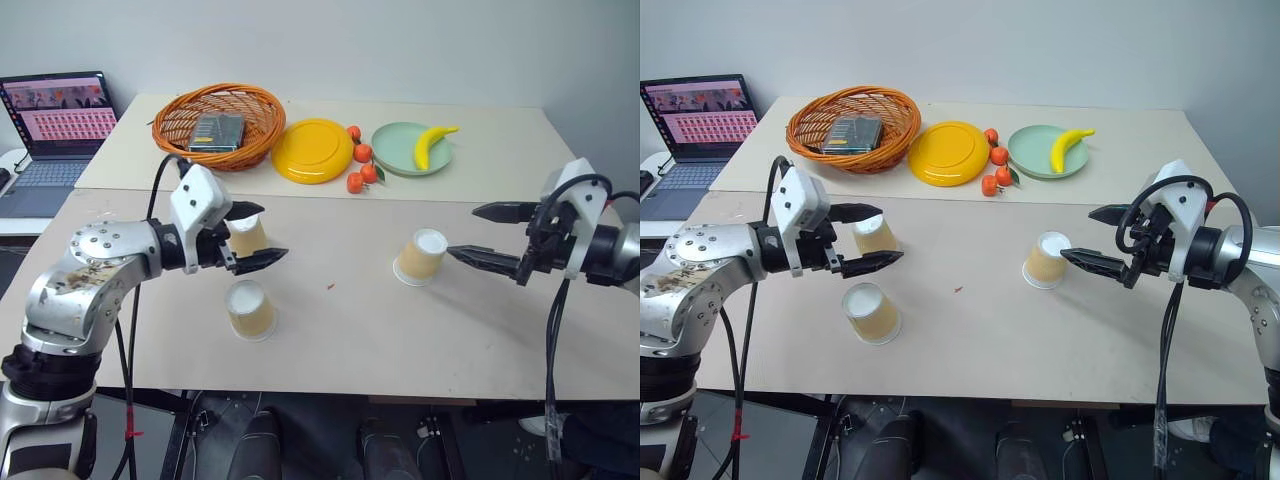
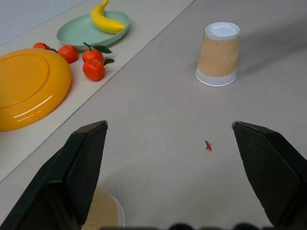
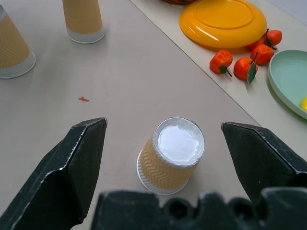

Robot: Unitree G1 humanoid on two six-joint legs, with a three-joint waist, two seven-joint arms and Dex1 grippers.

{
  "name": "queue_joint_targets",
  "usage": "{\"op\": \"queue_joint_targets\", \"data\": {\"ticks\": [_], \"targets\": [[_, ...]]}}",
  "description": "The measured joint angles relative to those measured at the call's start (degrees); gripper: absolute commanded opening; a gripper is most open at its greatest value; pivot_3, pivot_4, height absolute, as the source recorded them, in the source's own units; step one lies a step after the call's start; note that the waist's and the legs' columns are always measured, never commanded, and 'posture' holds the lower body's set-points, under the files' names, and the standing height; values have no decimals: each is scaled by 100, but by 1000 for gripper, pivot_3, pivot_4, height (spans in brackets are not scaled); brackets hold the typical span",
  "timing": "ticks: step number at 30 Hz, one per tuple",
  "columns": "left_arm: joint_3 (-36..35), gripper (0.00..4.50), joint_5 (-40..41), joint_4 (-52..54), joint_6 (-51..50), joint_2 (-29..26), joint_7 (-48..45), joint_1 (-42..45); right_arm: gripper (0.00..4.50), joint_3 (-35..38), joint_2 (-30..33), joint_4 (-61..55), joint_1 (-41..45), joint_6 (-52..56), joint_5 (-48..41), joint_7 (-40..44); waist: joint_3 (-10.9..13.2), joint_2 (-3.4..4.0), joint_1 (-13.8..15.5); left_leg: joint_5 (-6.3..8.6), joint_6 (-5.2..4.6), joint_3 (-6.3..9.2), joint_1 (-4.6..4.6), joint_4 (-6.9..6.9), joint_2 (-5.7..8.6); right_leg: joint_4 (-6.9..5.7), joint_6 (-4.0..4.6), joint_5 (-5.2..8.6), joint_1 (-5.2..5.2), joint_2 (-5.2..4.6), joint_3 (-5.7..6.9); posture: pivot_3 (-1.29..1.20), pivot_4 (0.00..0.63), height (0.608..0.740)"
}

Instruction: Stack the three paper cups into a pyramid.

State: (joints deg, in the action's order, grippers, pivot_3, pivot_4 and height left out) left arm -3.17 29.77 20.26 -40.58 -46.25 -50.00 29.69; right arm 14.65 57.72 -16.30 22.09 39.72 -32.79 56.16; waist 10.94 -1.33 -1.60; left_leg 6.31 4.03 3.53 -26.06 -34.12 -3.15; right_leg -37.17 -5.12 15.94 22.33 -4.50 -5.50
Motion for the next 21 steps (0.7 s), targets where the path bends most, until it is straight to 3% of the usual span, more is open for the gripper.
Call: {"op": "queue_joint_targets", "data": {"ticks": [9,21], "targets": [[-52,4441,744,62,-581,-63,-250,355,4500,-18,0,-23,-35,59,-20,-18,0,0,-2,0,0,1,-1,-2,0,-1,-1,0,-1,0,1,0,150,732],[417,4441,855,-106,-804,-128,-714,1433,4500,182,-273,180,-964,-348,320,-352,-1,-1,29,0,0,2,-1,-16,1,-2,-5,-2,-5,1,0,0,150,732]]}}
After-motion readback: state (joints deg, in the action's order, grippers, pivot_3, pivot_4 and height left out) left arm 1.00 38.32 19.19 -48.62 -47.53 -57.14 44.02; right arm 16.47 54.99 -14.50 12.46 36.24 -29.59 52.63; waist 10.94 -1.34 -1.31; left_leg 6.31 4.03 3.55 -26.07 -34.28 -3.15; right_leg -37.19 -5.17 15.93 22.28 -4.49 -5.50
